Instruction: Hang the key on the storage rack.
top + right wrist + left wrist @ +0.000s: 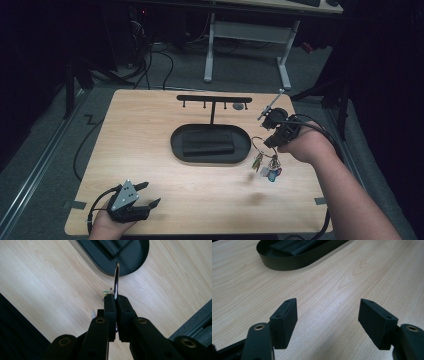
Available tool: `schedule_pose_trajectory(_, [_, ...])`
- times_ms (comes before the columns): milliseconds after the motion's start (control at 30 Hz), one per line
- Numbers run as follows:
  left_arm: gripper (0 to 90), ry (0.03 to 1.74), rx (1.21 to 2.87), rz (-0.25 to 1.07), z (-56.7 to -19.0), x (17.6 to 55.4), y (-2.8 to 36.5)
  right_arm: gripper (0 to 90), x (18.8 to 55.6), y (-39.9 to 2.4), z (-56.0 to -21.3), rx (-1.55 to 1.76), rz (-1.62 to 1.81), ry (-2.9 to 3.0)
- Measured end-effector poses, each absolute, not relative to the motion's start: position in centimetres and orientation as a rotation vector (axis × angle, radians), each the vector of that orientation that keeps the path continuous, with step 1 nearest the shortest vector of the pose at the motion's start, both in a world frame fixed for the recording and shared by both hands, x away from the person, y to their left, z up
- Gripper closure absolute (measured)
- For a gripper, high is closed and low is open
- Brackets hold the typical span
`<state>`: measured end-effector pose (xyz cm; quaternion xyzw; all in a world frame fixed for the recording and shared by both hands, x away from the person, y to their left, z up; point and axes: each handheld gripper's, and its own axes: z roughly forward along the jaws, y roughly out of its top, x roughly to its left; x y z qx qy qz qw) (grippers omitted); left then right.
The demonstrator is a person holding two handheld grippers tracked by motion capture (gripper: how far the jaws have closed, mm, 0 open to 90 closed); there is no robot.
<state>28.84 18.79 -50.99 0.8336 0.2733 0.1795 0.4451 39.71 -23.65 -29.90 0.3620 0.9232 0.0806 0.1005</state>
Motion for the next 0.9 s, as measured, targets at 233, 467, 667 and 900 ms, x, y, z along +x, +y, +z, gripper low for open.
schedule_pose_trajectory(233, [32.8, 0.679, 2.063, 0.440, -51.1, 28.9, 18.6, 87.5, 41.0, -22.6, -30.4, 1.075, 0.228, 2.731])
schedule_pose_trajectory(467, [32.1, 0.666, 2.049, 0.432, -50.9, 28.8, 18.7, 87.5, 41.7, -21.9, -30.3, 1.082, 0.231, 2.719])
schedule_pose_trajectory(667, [32.1, 0.672, 2.042, 0.434, -50.9, 28.8, 19.0, 87.5, 42.6, -21.2, -29.5, 1.077, 0.251, 2.703])
schedule_pose_trajectory(900, [32.0, 0.677, 2.053, 0.440, -51.0, 28.9, 19.0, 87.5, 43.9, -21.0, -29.1, 1.099, 0.284, 2.685])
